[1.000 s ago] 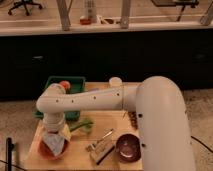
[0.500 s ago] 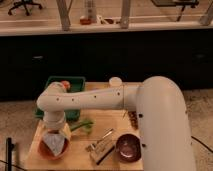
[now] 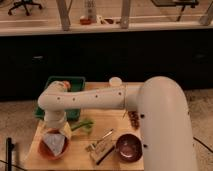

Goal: Place towel in red bowl

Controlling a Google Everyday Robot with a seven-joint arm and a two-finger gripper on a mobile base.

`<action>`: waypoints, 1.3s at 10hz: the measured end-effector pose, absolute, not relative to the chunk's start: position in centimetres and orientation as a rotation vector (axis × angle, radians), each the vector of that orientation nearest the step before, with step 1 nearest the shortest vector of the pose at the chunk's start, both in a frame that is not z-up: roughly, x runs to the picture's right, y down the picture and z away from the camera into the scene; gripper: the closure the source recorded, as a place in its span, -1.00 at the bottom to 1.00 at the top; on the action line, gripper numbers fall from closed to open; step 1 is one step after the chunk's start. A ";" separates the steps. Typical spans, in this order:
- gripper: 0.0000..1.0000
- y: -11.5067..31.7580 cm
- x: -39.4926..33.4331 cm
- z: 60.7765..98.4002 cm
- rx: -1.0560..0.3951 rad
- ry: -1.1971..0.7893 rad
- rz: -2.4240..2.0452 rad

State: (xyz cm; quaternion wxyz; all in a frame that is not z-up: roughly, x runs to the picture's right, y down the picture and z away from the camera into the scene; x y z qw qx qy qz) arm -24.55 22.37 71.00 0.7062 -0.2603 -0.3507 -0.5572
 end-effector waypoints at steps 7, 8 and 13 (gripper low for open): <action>-0.60 22.0 -24.5 70.7 -0.558 -0.776 -1.236; -0.60 22.0 -24.4 70.7 -0.558 -0.777 -1.236; -0.60 22.0 -24.5 70.7 -0.558 -0.777 -1.236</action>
